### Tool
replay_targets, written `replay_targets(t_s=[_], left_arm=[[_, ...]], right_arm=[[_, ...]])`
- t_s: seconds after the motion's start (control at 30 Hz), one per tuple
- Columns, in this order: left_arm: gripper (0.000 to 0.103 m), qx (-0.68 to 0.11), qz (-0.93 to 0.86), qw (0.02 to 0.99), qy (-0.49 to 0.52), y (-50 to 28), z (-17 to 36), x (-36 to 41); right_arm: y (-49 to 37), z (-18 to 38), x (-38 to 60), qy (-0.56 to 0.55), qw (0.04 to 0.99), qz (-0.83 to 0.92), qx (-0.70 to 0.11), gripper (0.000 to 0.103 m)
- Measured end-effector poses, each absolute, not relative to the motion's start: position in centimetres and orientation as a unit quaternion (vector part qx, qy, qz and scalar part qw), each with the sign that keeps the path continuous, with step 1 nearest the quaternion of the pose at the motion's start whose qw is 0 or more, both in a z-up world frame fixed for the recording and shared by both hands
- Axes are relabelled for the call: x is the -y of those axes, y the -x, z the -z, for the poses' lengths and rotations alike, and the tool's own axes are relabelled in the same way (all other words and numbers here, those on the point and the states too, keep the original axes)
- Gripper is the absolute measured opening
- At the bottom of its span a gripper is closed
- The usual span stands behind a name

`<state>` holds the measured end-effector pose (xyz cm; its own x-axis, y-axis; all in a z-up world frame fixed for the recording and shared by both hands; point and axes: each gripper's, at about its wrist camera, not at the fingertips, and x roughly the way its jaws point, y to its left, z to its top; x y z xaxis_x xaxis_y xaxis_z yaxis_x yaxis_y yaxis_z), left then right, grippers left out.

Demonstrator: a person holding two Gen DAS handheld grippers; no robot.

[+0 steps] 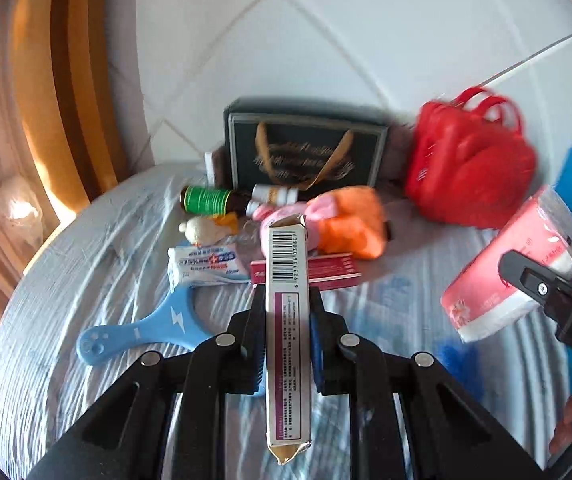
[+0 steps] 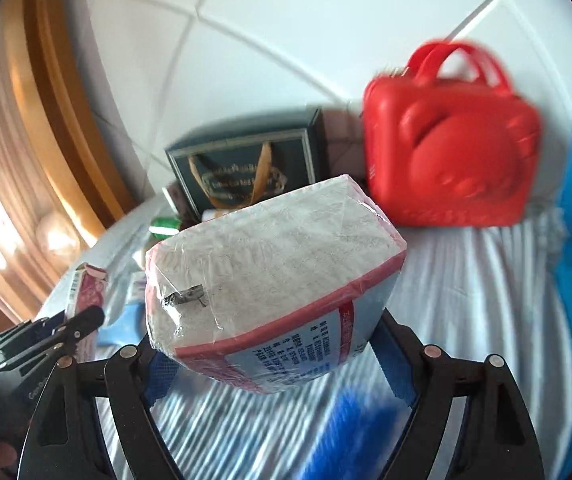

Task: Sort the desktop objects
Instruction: 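Carry both boxes over the blue crate and open both tools inside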

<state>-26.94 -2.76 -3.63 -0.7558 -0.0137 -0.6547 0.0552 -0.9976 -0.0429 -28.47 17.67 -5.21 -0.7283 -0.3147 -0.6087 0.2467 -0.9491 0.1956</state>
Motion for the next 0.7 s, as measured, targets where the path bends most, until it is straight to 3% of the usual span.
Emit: replay_targets(t_s=[0.27,0.7], left_arm=[[0.018,-0.009,0.956,-0.038,-0.291,18.7,-2.3,-1.4],[0.018,0.018,0.965,-0.108,-0.237,11.0,-7.3,-9.3]], right_arm=[[16.6,-1.3,-21.4,-0.264,0.123,0.955,0.05,0.085],[6.5,-6.9,-28.6,-0.175,0.08,0.978,0.075,0.085]])
